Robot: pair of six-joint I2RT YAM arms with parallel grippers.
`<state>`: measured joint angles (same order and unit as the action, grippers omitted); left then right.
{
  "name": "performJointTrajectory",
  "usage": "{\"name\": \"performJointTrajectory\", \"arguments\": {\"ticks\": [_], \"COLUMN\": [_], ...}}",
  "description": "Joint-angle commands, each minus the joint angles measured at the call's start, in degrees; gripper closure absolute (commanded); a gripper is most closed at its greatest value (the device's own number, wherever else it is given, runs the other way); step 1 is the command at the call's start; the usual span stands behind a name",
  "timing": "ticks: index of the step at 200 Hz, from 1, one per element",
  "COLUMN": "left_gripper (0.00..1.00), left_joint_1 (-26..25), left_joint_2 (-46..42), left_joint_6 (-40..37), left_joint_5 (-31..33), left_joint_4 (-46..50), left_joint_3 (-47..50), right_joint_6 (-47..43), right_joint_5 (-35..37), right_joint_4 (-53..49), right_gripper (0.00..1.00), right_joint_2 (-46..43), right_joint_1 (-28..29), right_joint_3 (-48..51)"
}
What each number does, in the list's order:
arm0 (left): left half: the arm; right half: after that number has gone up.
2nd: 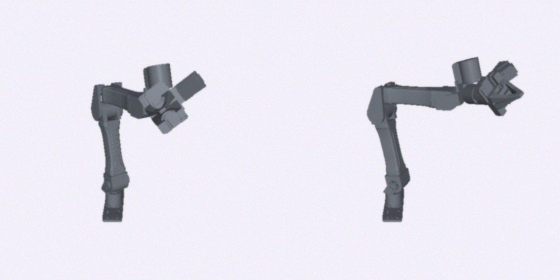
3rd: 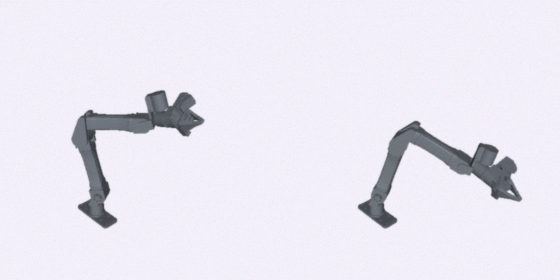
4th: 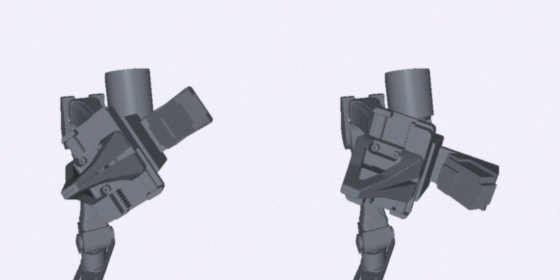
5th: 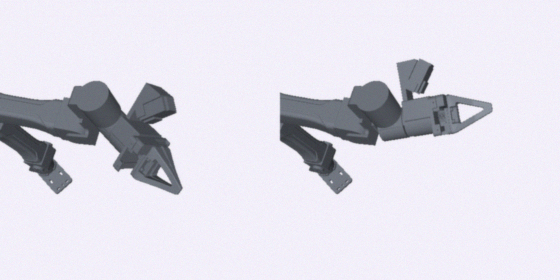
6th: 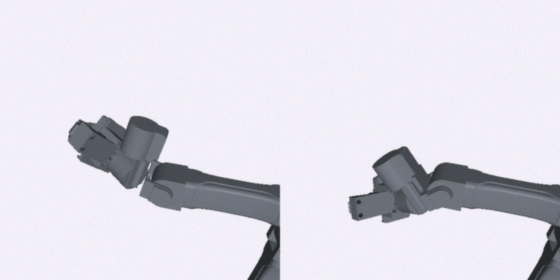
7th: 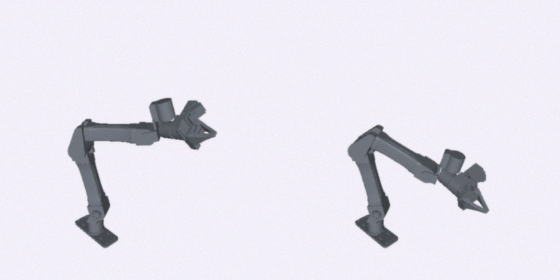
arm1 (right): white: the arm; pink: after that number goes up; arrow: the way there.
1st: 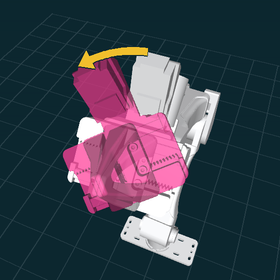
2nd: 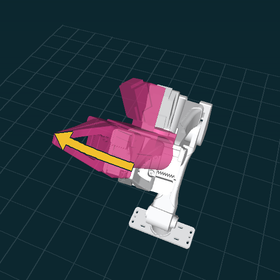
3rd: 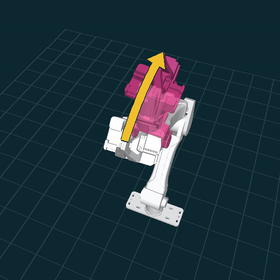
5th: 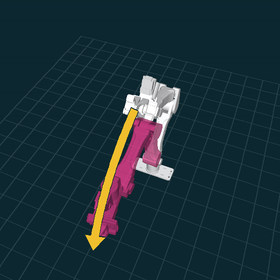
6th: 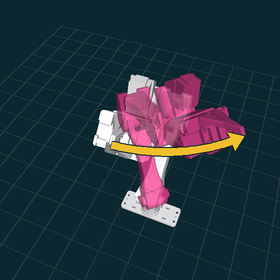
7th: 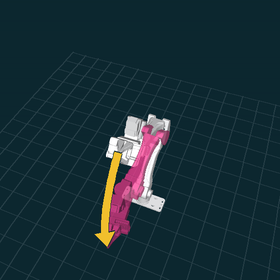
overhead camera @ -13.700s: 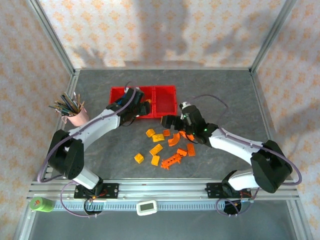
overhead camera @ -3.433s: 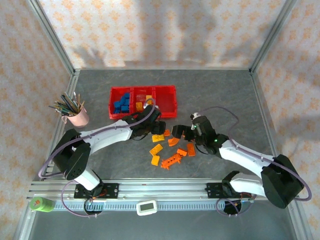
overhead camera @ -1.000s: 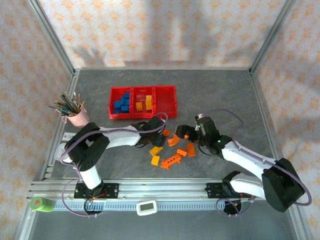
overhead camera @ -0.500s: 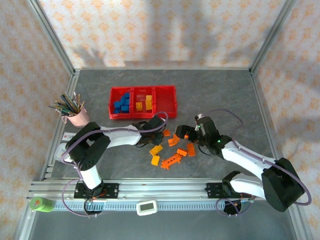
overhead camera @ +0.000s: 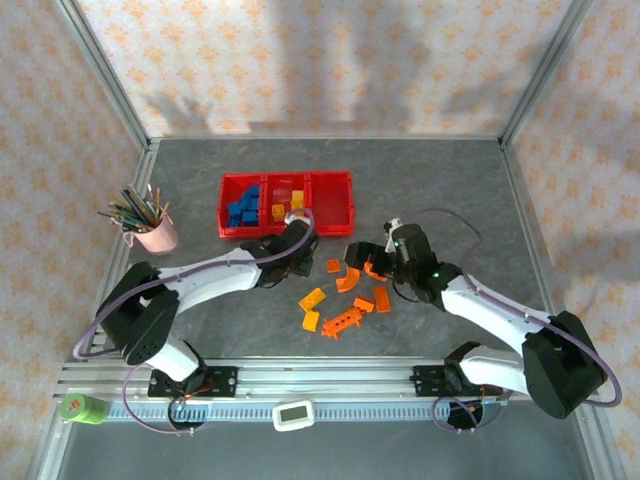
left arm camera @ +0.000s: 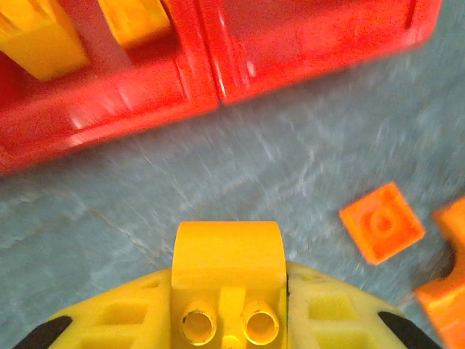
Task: Sort the legos into containers by color
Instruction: Place the lego in the container.
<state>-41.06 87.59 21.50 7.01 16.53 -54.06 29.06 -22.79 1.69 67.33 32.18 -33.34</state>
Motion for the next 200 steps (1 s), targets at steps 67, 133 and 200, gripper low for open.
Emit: {"name": "performJointTrajectory", "arguments": {"ticks": [67,133,200], "left_gripper": [0.75,0.5,0.41], "left_joint_1": [12.67,16.55,15.99], "left_joint_2": [15.87,25.44,10.97], "left_joint_6": [3.7,2.15,2.91], "left_joint_5": [9.19,5.39,-2.63], "left_joint_4": [4.37,5.59,4.26], "left_joint_3": [-24.75,-36.1,-24.96], "right_joint_6": [-1.05,-2.23,-5.0], "right_joint_5": [-1.42,-0.89,-1.49], "right_joint_4": [7.22,5.48,1.21], "right_gripper": [0.0,0.0,0.0], "right_joint_2": [8.62,8.47,6.96], "right_joint_1": [-0.28,-0.27,-0.28], "right_joint_3": [-7.26,-7.97,-8.51]}}
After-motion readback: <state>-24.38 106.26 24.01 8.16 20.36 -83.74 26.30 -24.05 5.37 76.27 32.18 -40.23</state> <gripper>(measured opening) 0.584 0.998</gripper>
